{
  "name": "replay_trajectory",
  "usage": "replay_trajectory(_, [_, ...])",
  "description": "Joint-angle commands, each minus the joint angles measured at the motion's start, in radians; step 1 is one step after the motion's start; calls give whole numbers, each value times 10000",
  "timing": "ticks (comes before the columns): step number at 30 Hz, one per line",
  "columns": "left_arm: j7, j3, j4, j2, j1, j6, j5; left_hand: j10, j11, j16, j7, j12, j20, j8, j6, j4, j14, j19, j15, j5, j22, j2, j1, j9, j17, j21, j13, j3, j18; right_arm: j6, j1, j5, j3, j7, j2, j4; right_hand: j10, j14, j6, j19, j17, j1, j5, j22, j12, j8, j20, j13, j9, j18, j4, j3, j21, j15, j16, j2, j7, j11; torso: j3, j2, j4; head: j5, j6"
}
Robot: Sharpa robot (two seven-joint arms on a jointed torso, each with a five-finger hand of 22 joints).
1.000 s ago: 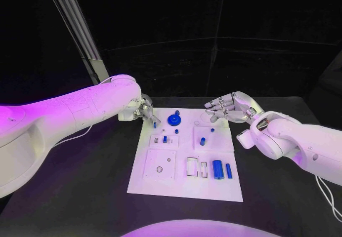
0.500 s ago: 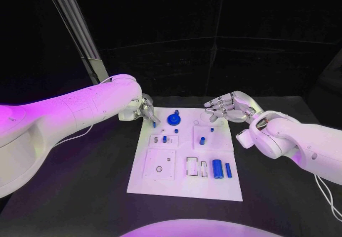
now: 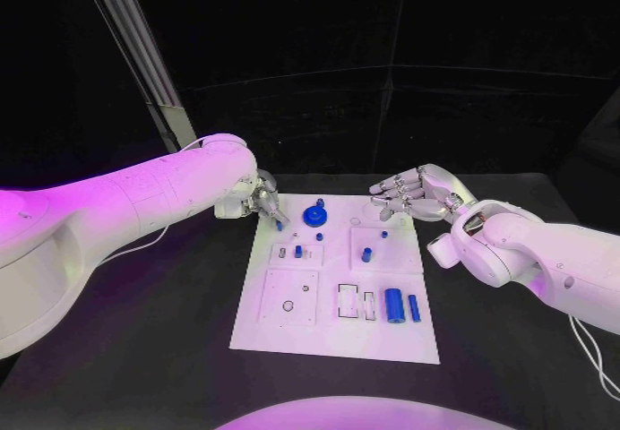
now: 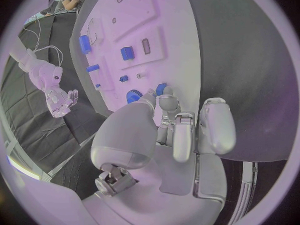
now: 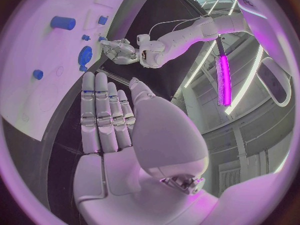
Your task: Assemble the parts on the task board
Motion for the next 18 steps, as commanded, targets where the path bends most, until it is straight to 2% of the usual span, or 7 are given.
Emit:
replay_trajectory(1, [29,4,-44,30,7,229,-31,32,-27,62,-18,-3,-74,55,35,-42,1040,-6,-79,-3,18,12,93,12,2635,-21,4,62,66,69,18,36,6,100,8,15,-54,-39,-75,-22,-17,-8,35,-8,55,-30,46,-8,10,32,-20,60,-35,-5,-36,47,18,16,0,-2,-3,1,-10])
replay_trajectory(6, [41,4,-93,62,-6,174,-31,31,-56,62,-49,-24,-94,70,19,-173,1040,-7,-105,1,14,119,282,20,2635,-33,-17,268,69,73,18,36,6,104,9,20,-54,-39,-75,-22,-17,-8,35,-8,55,-30,46,-8,10,32,-20,60,-35,-5,-36,47,18,16,-1,-5,3,-8,-14])
replay_trajectory(9, [64,4,-109,78,-15,131,-31,21,-89,62,-81,-54,-124,55,-43,-401,1040,-8,-138,4,12,290,605,13,2635,-46,-34,644,72,77,18,36,6,107,11,21,-54,-39,-75,-22,-17,-8,35,-8,55,-30,46,-8,10,32,-20,60,-35,-5,-36,47,18,16,-2,-3,4,-9,-23])
replay_trajectory(13, [103,4,-110,90,-26,118,-30,-7,-119,62,-106,-113,-158,22,-121,-732,1040,-8,-168,14,11,363,989,-3,2635,-61,-69,1183,74,85,18,36,6,110,11,24,-54,-39,-75,-22,-17,-8,35,-8,55,-30,46,-8,10,32,-20,60,-35,-5,-36,47,18,16,0,-9,4,-5,-36])
replay_trajectory(16, [147,4,-95,80,-31,60,13,-25,-112,62,-78,-201,-177,-17,-212,-1073,1040,-11,-173,55,0,321,1211,-24,2635,-93,-125,2113,77,97,18,36,6,109,9,24,-54,-39,-75,-22,-17,-8,35,-8,55,-30,46,-8,10,32,-20,60,-35,-5,-36,47,18,16,0,-14,8,-7,-39])
replay_trajectory(18, [193,4,-64,51,-33,-12,45,-13,-90,62,-41,-245,-173,2,-253,-1290,1040,-9,-160,159,2,176,1212,-10,2635,-107,-151,2838,79,107,18,36,6,110,9,25,-54,-39,-75,-22,-17,-8,35,-8,55,-30,46,-8,10,32,-20,60,-35,-5,-36,47,18,16,2,-18,9,-2,-45])
